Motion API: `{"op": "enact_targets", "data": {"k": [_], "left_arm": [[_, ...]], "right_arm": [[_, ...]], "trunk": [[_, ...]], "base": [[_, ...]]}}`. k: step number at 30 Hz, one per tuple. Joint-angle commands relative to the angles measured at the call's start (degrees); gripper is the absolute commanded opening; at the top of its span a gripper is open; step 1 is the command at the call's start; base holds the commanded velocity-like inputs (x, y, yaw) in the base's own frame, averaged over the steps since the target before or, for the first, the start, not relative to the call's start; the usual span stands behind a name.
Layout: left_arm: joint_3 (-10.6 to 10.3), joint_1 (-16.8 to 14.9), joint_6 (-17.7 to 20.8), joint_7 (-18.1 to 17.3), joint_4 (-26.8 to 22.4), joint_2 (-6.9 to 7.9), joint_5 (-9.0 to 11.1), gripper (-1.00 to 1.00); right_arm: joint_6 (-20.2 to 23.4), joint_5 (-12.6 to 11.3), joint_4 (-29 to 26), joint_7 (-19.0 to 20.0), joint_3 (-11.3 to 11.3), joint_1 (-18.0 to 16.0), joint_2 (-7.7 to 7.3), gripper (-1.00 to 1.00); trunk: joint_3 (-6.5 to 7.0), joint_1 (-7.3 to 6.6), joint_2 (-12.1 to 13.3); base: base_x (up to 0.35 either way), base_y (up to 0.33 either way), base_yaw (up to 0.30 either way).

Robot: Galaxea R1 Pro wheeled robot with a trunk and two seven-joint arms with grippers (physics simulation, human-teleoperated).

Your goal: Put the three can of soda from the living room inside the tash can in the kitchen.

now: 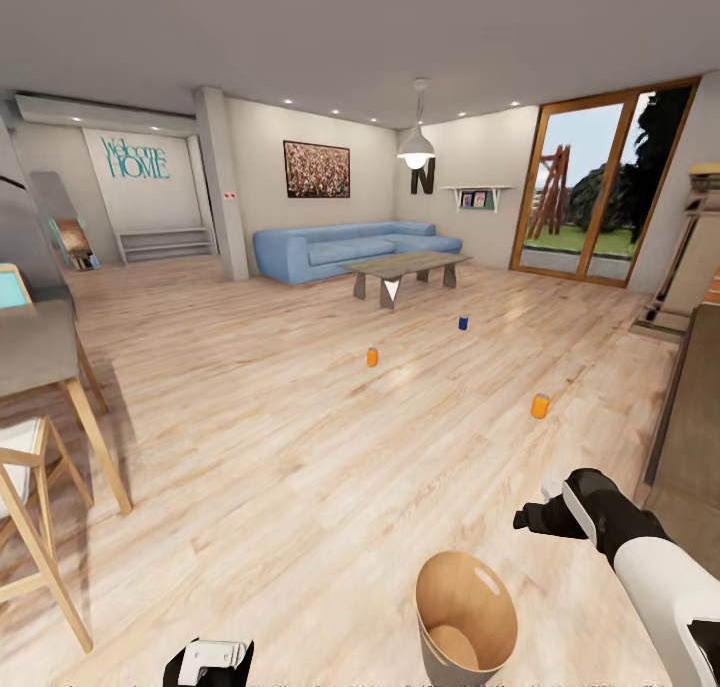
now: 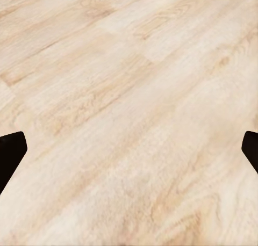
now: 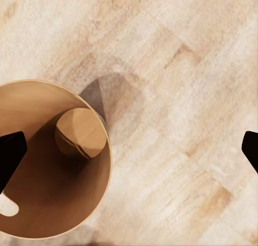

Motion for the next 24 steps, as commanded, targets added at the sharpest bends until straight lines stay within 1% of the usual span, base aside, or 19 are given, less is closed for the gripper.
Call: {"op": "enact_targets", "data": {"k": [1,12,21,24], "left_arm": [[0.0,0.0,0.0,0.0,0.0,0.00,0.0,1.00],[-0.1,0.0,0.0,0.0,0.0,0.00,0.1,1.00],[-0.1,0.0,0.0,0.0,0.0,0.00,-0.1,1.00],[-0.1,0.0,0.0,0.0,0.0,0.00,-0.2,1.00]], "right_arm": [[0.0,0.0,0.0,0.0,0.0,0.0,0.00,1.00],[0.0,0.0,0.0,0.0,0.0,0.0,0.00,1.00],[0.0,0.0,0.1,0.0,0.6,0.0,0.06,1.00],[0.0,0.0,0.0,0.0,0.7,0.0,0.20,1.00]], "trunk": [[-0.18,0.23,-0.4],[-2.16,2.64,-4.8],[-3.77,4.62,-8.4],[-3.77,4.62,-8.4]], "base": [[0.000,0.000,0.000],[0.000,0.000,0.000],[0.000,0.000,0.000],[0.000,0.000,0.000]]}}
